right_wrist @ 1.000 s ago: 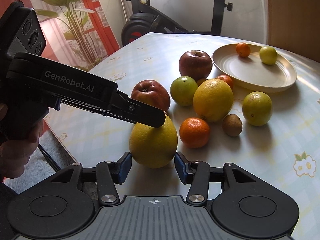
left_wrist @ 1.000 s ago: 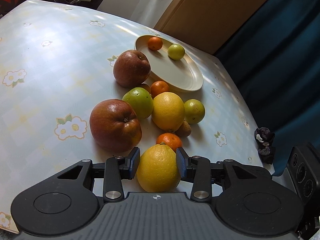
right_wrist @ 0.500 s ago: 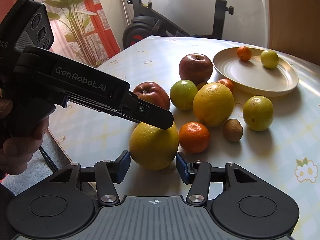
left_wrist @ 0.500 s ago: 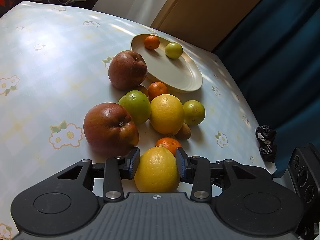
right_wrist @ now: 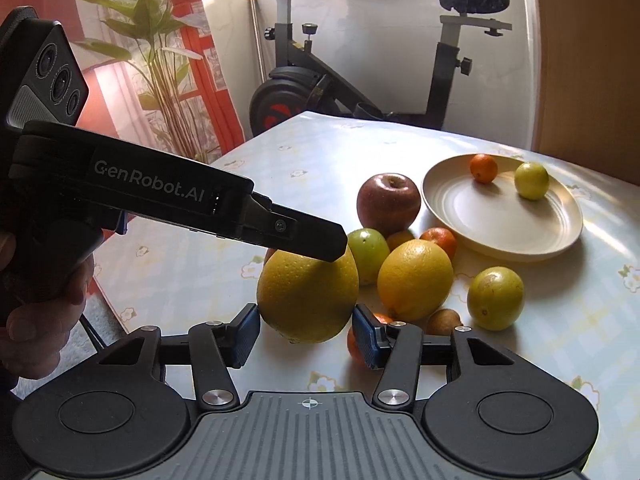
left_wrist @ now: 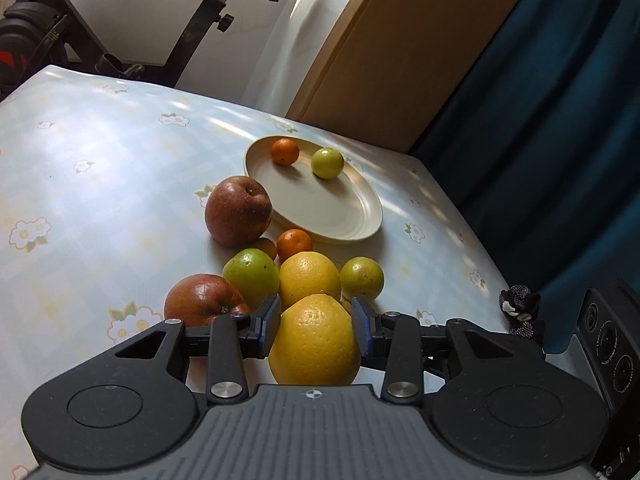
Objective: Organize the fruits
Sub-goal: 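Lift the grapefruit with the left tool and lower it onto the beige plate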
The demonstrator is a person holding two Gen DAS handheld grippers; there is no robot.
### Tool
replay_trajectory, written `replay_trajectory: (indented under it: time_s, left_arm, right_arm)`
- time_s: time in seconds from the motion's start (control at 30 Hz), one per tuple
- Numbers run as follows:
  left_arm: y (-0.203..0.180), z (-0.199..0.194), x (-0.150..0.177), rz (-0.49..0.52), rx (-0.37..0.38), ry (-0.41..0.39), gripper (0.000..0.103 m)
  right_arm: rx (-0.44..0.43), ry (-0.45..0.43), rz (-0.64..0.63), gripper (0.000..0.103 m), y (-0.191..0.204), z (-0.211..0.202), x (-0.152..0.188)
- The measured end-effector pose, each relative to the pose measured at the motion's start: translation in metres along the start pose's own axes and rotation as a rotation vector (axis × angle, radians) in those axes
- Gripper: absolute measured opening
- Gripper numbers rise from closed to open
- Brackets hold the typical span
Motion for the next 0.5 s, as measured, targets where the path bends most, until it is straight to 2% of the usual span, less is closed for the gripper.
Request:
replay_trajectory:
  time_s: [0.17, 0.37, 0.5]
  left_arm:
    - [-0.009, -0.006, -0.033, 0.001, 0.008, -0.032, 0.041]
    - [-0.023, -0.008, -0.093, 0.051, 0.026, -0.085, 0.041]
    - [-0.033, 0.009, -0.128, 0.117, 0.058, -0.063, 0.041]
  right_arm:
    - [0.014, -0.047, -0.048, 0.047, -0.007, -0.01, -0.033]
    - [0.039, -0.117, -0.093, 0.047, -0.025, -0.012, -0.091]
    - [0.06, -0.131, -0.116, 0.047, -0.046, -0.003, -0.118]
Point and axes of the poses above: each gripper's, at about its wrist camera, not at the fingertips, and z roughly the way its jaws point, y to its left, x to its underside, the point moved 10 cm from there along z, roughly the way its jaws point, and after that the axes turned 1 degree about z, right-handed, at the moved point
